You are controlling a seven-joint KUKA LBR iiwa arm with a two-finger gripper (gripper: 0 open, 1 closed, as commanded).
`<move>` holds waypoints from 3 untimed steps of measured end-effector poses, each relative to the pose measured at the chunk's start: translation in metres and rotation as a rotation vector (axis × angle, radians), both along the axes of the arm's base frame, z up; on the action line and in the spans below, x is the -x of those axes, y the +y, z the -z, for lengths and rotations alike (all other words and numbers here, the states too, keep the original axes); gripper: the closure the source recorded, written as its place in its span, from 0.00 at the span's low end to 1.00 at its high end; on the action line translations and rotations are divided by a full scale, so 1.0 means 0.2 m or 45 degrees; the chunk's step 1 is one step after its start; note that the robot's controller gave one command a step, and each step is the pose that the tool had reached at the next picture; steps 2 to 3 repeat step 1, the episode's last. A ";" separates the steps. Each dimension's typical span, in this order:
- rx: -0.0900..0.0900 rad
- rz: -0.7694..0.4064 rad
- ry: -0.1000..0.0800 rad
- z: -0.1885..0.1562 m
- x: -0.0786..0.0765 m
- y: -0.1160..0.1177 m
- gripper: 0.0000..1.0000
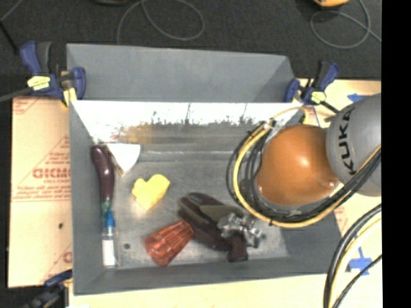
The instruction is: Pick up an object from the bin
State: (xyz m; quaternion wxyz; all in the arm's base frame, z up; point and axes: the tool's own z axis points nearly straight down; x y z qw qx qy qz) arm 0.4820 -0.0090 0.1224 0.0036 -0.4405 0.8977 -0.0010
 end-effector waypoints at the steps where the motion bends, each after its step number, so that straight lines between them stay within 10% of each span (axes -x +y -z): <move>1: 0.001 0.001 -0.004 -0.09 0.00 0.00 1.00; 3: 0.001 0.001 -0.004 -0.09 0.00 0.00 1.00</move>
Offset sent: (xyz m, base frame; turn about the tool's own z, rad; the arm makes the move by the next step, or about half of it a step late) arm 0.0000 0.0000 0.0001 0.0000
